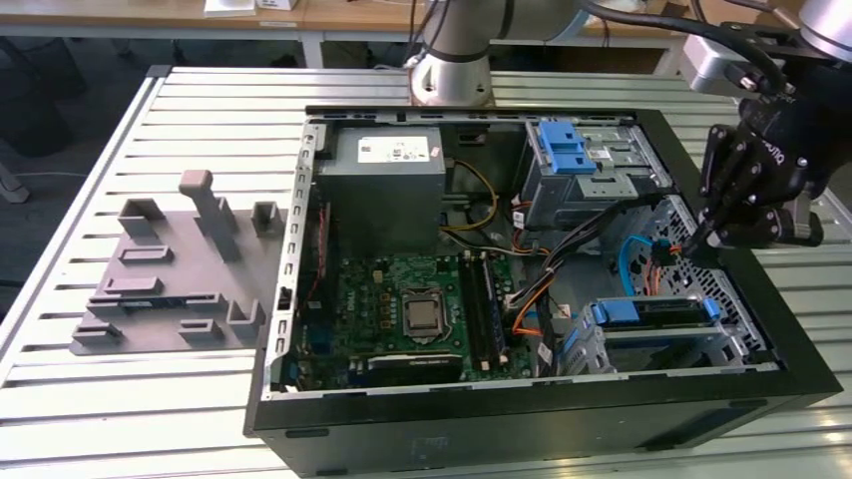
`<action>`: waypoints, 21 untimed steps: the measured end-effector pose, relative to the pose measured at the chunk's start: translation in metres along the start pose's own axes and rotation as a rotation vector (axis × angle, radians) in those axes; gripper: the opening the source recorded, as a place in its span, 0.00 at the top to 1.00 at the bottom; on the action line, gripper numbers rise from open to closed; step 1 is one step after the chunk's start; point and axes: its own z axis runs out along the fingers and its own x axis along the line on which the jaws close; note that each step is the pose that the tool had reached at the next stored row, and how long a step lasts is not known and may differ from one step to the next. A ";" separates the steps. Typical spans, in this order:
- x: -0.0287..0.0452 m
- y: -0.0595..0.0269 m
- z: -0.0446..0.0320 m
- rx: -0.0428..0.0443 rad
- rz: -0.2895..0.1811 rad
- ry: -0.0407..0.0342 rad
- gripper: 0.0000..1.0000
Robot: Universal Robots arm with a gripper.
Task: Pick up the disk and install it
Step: 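Insert the first disk wire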
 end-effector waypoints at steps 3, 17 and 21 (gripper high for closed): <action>-0.0028 -0.0031 -0.0001 -0.0063 0.000 0.0013 0.89; -0.0229 -0.0086 0.0013 -0.0257 -0.001 0.0328 0.75; -0.0241 -0.0094 0.0040 -0.0284 -0.001 0.0431 0.75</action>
